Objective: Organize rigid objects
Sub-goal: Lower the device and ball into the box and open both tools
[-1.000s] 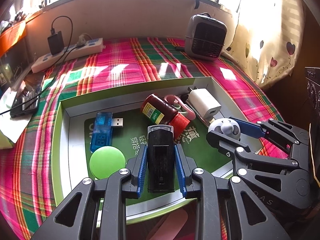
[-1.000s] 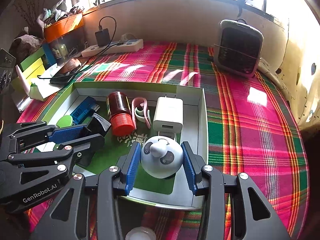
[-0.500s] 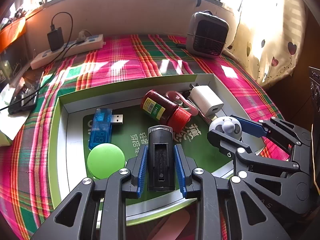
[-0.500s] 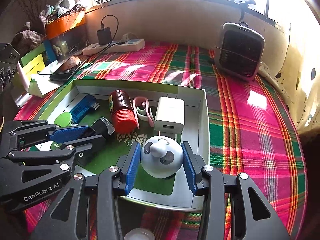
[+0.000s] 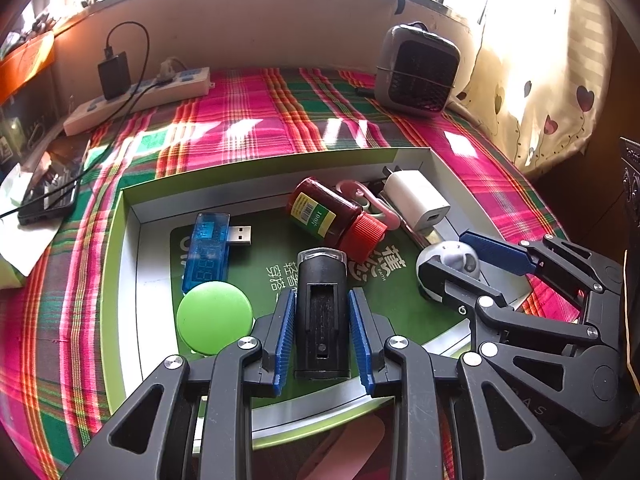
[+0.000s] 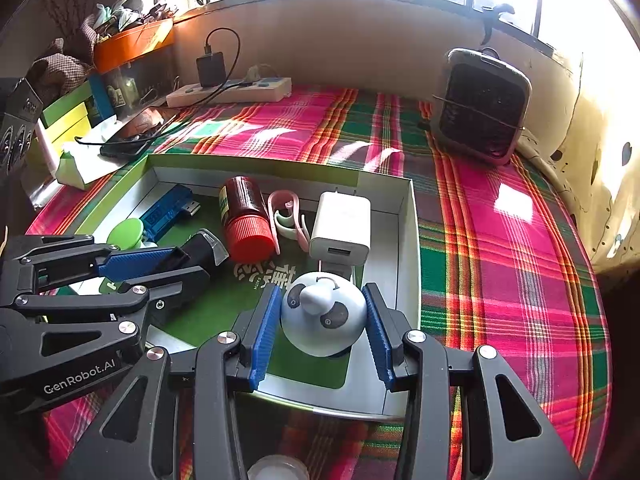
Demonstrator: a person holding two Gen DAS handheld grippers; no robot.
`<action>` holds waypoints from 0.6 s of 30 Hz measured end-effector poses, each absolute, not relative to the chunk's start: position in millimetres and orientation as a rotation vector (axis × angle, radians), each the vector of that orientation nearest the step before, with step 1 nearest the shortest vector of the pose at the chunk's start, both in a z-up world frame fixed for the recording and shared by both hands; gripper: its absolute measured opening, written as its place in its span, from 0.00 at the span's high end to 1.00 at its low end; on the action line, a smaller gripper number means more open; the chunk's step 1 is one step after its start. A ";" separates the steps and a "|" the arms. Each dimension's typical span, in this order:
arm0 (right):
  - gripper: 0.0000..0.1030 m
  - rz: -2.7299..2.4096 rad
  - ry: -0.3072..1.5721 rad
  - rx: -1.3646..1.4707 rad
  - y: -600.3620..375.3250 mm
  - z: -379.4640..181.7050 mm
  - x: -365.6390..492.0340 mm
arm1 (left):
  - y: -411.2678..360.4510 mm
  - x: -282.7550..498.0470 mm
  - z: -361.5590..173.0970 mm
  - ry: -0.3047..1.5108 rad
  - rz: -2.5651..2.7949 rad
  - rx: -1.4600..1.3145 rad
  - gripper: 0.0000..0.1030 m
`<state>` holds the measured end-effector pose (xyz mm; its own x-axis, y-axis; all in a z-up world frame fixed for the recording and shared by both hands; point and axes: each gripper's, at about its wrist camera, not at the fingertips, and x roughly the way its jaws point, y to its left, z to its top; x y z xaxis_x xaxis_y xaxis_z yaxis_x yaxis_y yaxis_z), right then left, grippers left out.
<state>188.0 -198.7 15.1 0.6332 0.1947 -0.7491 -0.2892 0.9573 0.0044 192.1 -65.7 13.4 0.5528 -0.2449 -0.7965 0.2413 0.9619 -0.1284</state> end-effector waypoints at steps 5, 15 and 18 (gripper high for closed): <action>0.58 0.274 0.840 -0.108 -199.3 16.1 186.0 | -62.5 190.1 14.8 0.935 -0.288 -0.008 0.72; 0.55 0.263 0.826 -0.100 -201.4 19.2 178.9 | -59.4 179.4 20.8 0.917 -0.288 -0.011 0.68; 0.54 0.262 0.821 -0.100 -200.7 20.9 175.2 | -57.6 173.8 23.3 0.910 -0.283 -0.011 0.68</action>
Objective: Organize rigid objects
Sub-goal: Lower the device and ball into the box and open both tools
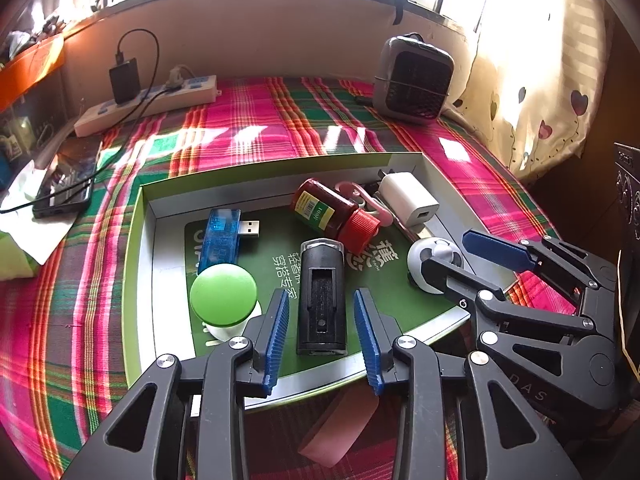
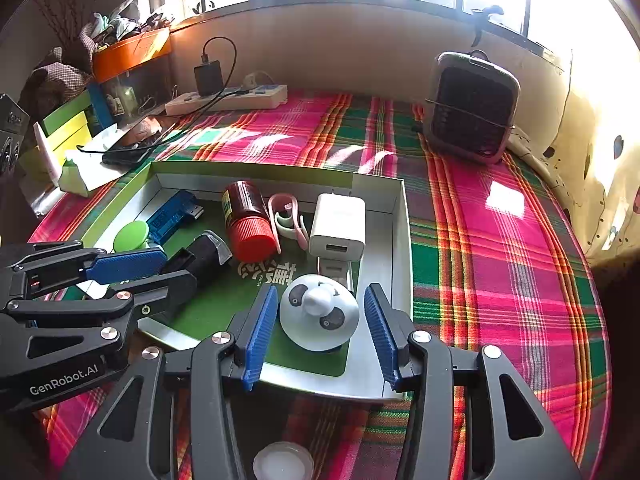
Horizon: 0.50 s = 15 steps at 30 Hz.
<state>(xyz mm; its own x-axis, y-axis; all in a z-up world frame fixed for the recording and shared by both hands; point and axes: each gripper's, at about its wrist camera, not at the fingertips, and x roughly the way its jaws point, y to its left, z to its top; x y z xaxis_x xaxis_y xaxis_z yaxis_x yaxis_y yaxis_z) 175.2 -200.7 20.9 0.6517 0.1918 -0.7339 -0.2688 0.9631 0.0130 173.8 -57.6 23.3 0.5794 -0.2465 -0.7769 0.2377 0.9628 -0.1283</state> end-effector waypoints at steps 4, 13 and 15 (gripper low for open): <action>0.54 0.267 0.807 -0.087 -201.6 25.1 167.9 | -54.7 164.4 28.8 0.892 -0.289 -0.019 0.68; 0.54 0.265 0.779 -0.066 -204.7 35.4 150.2 | -47.3 144.7 35.9 0.871 -0.272 -0.032 0.64; 0.54 0.263 0.773 -0.060 -206.2 37.7 145.2 | -45.8 139.5 37.6 0.862 -0.269 -0.028 0.64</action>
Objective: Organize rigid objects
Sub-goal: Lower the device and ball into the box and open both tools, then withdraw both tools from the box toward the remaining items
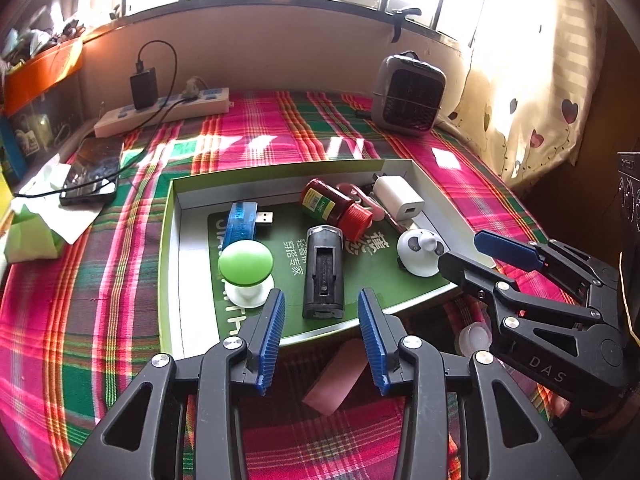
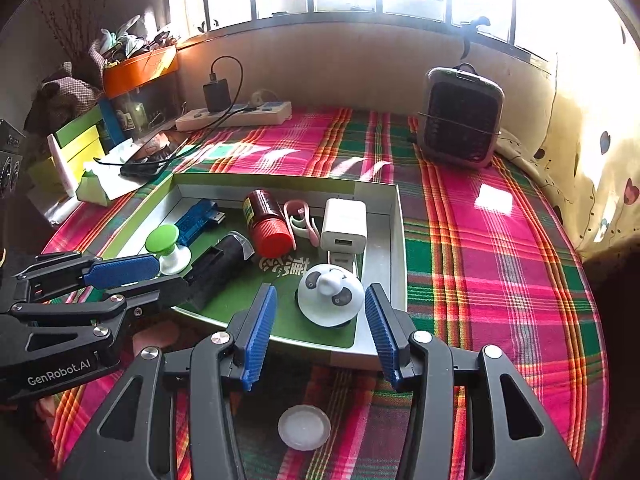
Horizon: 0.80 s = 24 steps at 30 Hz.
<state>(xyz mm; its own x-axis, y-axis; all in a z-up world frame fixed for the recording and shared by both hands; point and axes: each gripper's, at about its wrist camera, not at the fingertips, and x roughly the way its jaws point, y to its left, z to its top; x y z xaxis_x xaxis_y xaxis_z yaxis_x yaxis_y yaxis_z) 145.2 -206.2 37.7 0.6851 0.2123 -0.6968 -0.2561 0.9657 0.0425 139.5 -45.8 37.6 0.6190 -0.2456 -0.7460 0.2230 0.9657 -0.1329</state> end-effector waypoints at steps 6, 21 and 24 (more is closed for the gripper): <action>0.53 0.238 0.783 -0.041 -211.0 42.0 130.2 | -39.7 124.8 40.3 0.840 -0.265 -0.033 0.64; 0.46 0.178 0.826 0.014 -225.4 31.6 101.9 | -7.3 98.1 44.2 0.810 -0.247 -0.111 0.63; 0.45 0.185 0.848 0.047 -226.3 24.4 99.8 | -2.1 94.1 41.9 0.816 -0.245 -0.120 0.63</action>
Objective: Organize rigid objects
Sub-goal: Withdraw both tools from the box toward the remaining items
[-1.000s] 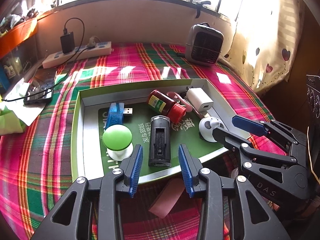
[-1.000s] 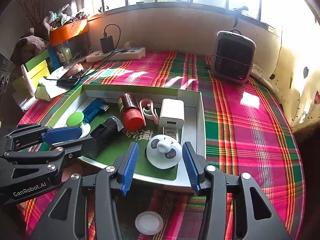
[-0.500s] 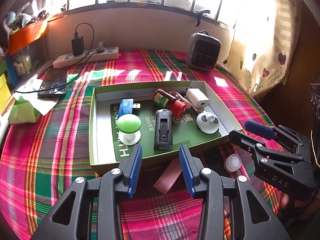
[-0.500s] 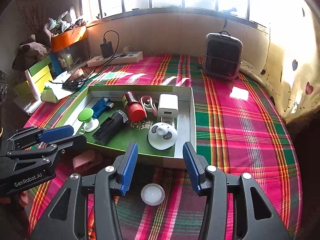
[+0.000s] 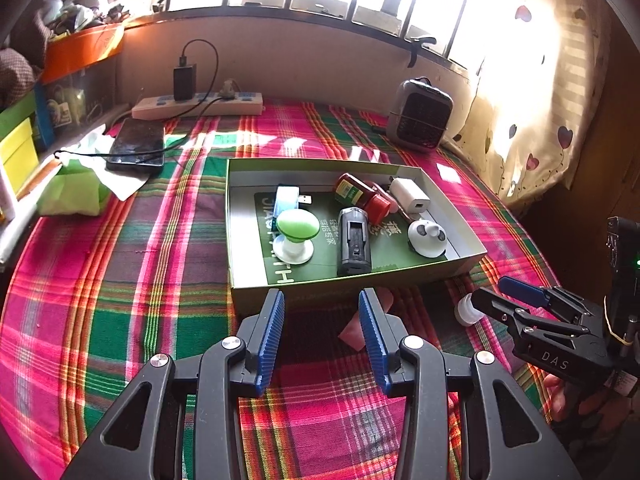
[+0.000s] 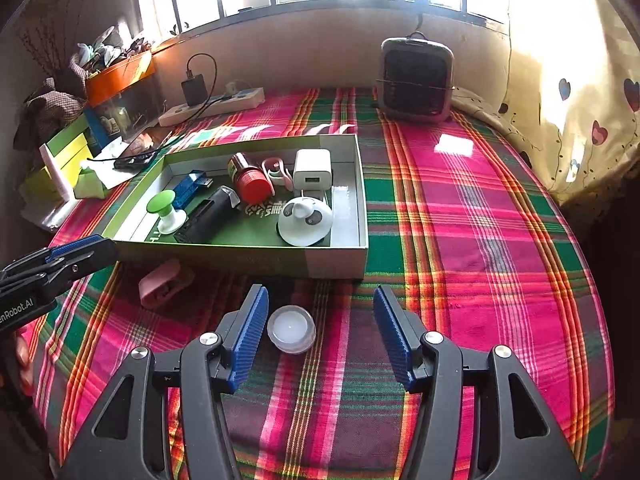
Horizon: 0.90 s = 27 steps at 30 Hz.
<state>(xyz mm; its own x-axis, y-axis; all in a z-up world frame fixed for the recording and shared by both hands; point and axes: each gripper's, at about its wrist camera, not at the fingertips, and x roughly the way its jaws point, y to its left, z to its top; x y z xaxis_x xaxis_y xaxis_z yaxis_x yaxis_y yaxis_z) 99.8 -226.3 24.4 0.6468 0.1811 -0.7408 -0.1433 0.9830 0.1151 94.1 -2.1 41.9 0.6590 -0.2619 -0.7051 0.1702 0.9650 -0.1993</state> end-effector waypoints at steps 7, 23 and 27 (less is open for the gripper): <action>0.45 0.192 0.890 0.057 -215.3 11.4 103.6 | 4.1 92.0 30.3 0.850 -0.256 -0.132 0.63; 0.46 0.137 0.912 0.010 -214.2 3.7 106.8 | -10.6 99.8 15.1 0.917 -0.362 -0.134 0.55; 0.55 0.122 0.909 0.008 -218.2 4.1 105.6 | -15.3 103.1 15.9 0.919 -0.385 -0.130 0.54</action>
<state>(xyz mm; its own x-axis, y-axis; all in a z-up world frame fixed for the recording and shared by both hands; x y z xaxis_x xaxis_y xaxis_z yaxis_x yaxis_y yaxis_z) 105.6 -218.2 4.1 0.6077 0.1094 -0.7866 -0.1023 0.9930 0.0590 103.1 -15.3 15.9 0.5444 -0.3779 -0.7489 0.2685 0.9243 -0.2713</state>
